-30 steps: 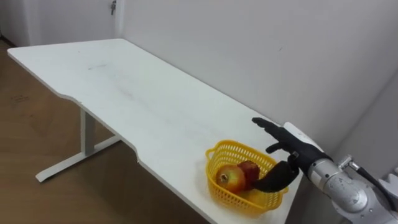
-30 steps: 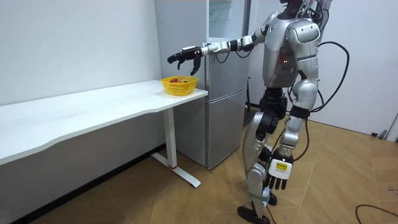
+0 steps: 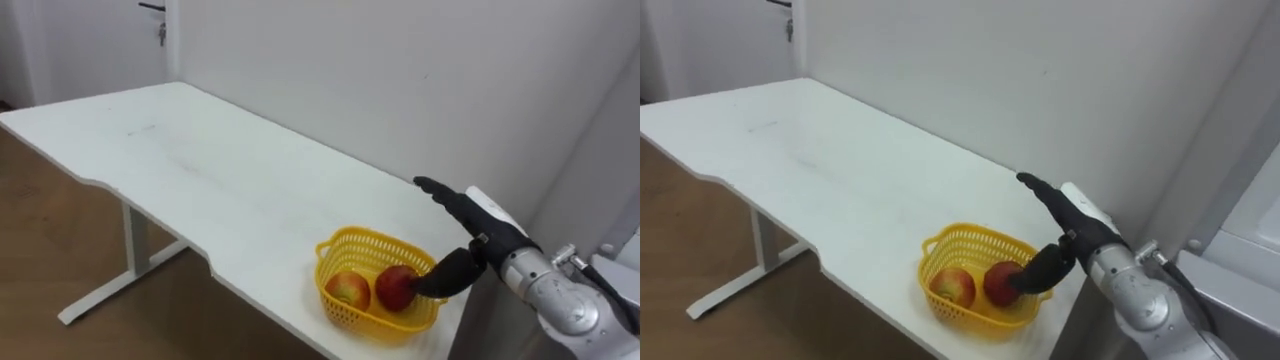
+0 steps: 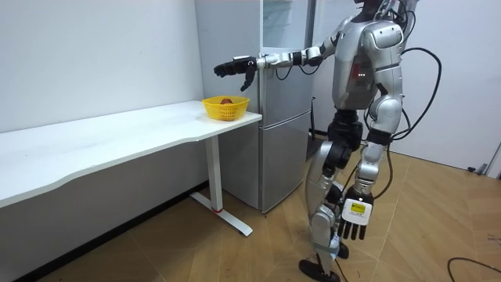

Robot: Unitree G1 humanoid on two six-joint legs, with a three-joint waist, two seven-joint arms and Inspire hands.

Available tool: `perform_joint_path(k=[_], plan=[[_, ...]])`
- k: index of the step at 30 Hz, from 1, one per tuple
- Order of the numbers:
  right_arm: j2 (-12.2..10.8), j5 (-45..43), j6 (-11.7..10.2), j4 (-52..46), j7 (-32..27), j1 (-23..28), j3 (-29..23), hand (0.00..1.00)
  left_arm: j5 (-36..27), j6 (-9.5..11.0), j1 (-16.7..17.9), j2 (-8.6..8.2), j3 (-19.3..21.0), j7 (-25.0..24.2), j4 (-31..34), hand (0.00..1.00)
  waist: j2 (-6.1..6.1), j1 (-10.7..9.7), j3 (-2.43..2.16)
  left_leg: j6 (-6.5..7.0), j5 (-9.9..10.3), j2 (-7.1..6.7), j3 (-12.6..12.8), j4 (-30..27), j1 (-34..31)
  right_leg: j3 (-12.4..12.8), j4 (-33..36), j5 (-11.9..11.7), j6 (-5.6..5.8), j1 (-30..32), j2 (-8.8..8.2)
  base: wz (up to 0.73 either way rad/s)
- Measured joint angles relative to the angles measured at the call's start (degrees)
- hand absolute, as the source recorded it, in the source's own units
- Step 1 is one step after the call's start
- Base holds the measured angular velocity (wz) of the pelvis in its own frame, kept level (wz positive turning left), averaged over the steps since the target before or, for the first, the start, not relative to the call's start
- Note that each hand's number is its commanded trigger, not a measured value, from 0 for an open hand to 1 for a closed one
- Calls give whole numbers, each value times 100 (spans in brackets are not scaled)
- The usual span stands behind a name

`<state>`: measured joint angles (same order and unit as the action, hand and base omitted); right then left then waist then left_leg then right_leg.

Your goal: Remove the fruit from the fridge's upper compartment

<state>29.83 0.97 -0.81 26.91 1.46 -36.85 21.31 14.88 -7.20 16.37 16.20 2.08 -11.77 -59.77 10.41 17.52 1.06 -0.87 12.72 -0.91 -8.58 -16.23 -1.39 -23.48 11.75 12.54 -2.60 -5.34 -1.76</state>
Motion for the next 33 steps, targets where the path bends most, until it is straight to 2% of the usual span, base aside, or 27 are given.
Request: perform_joint_path(k=[2,3,5,9,10,13,14,15,17,20,21,22,24,26,27,30,33], plan=[[1,3,-18,-165,-36,0,-146,0,0,21,86,-22,-4,28,119,0,-32,-71,-11,1,0,-4,-1,12,59,1,-7,0,0,-60,-3,0],[-2,97,-33,-252,-96,19,-264,0,-1,23,108,-24,-4,55,158,0,-69,-120,9,1,-1,-3,1,49,117,1,-24,2,2,-116,0,0],[-24,276,-60,-439,-223,201,-545,0,57,18,118,-42,-1,124,169,0,-98,-149,0,5,1,6,49,36,257,21,-94,-3,11,-233,9,-6],[-168,614,-181,-1062,-620,768,-1136,0,93,40,150,-196,1,161,251,0,-350,-295,-46,46,42,11,112,94,461,112,-108,-18,49,-416,5,-10],[-255,607,-248,-1321,-698,906,-1141,0,94,72,168,-229,-2,164,252,0,-436,-325,-58,49,41,18,203,140,517,164,-100,-18,52,-440,0,-26],[-319,474,-367,-2109,-749,1444,-1143,0,100,156,210,-248,8,224,270,0,-566,-462,-88,51,41,45,412,218,638,323,-104,-10,67,-447,1,-25],[-324,410,-393,-2270,-752,1580,-1152,0,110,172,223,-248,22,233,273,0,-586,-488,-87,52,41,50,463,249,676,372,-106,-5,72,-434,1,-28],[-343,324,-425,-2513,-751,1812,-1228,0,118,210,247,-287,132,238,252,0,-615,-512,-108,56,39,56,537,279,711,473,-112,-3,74,-425,10,-25],[-380,324,-434,-2977,-781,2151,-1468,0,97,291,247,-327,236,261,210,0,-633,-661,-110,70,32,46,562,277,716,552,-111,1,88,-372,13,-22],[-447,325,-619,-3650,-904,2602,-1670,0,67,434,293,-350,235,295,97,0,-710,-805,-93,72,31,73,793,295,799,746,-103,-29,93,-399,26,-35],[-504,324,-685,-3876,-910,2762,-1756,0,70,505,311,-368,238,314,81,0,-738,-853,-101,72,31,83,881,317,814,838,-99,-29,94,-378,31,-37],[-537,323,-711,-4085,-954,2842,-1847,0,77,567,323,-388,238,324,88,0,-741,-945,-105,73,32,98,987,332,828,921,-97,-31,97,-364,41,-36],[-557,306,-821,-4240,-1068,2856,-2008,0,92,633,321,-398,237,324,65,0,-789,-1106,-80,73,32,103,1023,375,891,963,-101,-33,99,-370,77,-19],[-597,277,-898,-4363,-1245,2871,-2262,0,96,701,316,-398,243,325,28,0,-828,-1184,-94,73,32,121,1126,451,946,1065,-100,-33,99,-362,86,-24],[-629,295,-940,-4487,-1376,2905,-2404,0,95,734,318,-399,244,326,-5,0,-836,-1253,-120,73,32,131,1168,485,986,1129,-102,-33,98,-367,89,-25],[-663,252,-1068,-4974,-1594,3236,-2696,0,92,766,325,-399,244,367,-94,0,-874,-1367,-150,73,32,136,1275,482,1021,1249,-103,-31,100,-368,120,-20],[-715,194,-1171,-5106,-1740,3301,-2823,0,92,765,351,-399,245,423,-238,0,-861,-1569,-147,73,32,147,1380,491,1071,1348,-113,-31,100,-363,131,-19]])
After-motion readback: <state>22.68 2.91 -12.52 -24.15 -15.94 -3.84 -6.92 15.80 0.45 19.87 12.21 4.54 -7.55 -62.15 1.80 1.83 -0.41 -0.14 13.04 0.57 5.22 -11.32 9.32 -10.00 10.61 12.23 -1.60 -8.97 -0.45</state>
